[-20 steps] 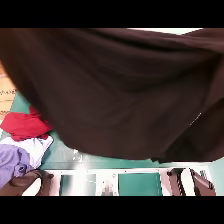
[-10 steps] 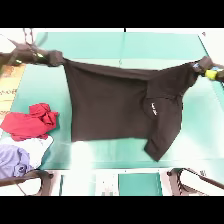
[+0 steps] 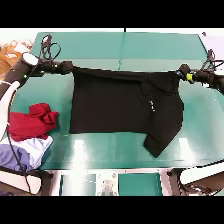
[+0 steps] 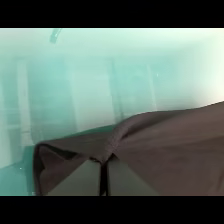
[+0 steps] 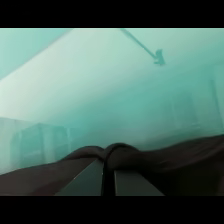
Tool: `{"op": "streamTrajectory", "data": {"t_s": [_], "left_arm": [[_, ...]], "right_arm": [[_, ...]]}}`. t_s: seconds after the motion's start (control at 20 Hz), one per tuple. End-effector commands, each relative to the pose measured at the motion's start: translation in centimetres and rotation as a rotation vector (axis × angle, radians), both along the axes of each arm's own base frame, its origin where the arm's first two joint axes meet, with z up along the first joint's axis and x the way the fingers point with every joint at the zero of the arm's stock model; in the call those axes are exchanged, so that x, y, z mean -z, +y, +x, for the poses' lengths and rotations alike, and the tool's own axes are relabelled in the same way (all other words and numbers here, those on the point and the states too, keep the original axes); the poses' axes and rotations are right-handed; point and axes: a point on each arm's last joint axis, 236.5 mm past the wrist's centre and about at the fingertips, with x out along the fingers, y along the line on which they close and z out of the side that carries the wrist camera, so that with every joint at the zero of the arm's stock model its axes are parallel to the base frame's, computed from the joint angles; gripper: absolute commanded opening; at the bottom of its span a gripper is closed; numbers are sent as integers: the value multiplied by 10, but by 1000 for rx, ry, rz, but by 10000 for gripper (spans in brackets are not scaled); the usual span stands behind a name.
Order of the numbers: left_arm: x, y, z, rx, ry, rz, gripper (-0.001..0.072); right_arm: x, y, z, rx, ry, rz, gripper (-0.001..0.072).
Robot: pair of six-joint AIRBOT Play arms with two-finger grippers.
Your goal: Fold the shirts.
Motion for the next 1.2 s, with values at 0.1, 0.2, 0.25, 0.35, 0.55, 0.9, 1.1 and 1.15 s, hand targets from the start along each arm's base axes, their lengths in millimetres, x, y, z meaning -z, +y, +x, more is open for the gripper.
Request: {"op": "streamTrajectory", "data": {"t_s": [0.1, 0.2, 0.25, 0.35, 0.55, 0.9, 1.1, 1.15], "left_arm": [[29, -1, -30, 97, 129, 69, 25], [43, 0, -44, 111, 198, 83, 25], [51, 0, -50, 113, 222, 81, 24], [70, 0, -62, 108, 268, 76, 25], [96, -4, -80, 91, 328, 45, 25], [100, -31, -89, 146, 330, 57, 29], [76, -13, -116, 173, 501, -13, 586], [66, -4, -124, 179, 544, -30, 586]], "right_arm": [[15, -21, -33, -84, 108, 14, 17], [22, -32, -59, -128, 178, -1, 16], [29, -35, -72, -151, 218, 0, 17], [43, -31, -87, -171, 272, 13, 17], [68, -17, -105, -199, 328, 32, 18], [74, -17, -119, -195, 393, 52, 95], [53, -56, -150, -158, 548, 18, 276], [46, -64, -160, -139, 578, 19, 275]]}}
